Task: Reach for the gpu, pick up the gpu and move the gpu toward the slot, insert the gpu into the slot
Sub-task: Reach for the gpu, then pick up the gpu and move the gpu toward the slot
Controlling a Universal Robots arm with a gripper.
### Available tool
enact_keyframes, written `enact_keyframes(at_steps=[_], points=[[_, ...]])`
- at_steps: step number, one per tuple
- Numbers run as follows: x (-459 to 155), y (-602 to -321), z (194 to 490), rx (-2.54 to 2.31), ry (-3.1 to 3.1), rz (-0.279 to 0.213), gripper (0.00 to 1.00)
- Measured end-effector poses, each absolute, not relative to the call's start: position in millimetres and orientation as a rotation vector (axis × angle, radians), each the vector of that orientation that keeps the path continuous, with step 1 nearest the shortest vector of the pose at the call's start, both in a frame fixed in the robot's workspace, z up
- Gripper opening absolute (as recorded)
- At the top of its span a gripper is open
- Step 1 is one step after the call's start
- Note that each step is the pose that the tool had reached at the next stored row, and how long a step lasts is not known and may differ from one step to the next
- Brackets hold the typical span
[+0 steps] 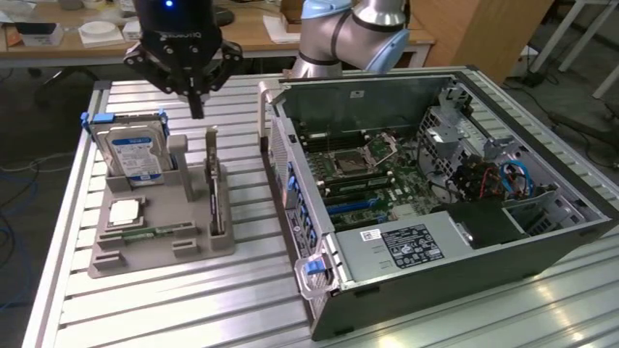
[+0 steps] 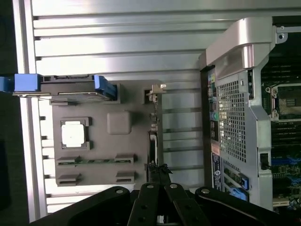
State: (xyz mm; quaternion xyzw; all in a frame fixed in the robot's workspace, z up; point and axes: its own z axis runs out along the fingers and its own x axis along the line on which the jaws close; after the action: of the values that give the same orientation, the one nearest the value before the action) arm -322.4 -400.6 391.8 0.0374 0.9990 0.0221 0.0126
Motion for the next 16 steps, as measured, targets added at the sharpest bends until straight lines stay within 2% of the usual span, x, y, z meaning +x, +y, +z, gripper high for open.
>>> enact_keyframes(at_steps=[16], points=[[-337,-401,391,0.117,3.114,0.069,0.1]])
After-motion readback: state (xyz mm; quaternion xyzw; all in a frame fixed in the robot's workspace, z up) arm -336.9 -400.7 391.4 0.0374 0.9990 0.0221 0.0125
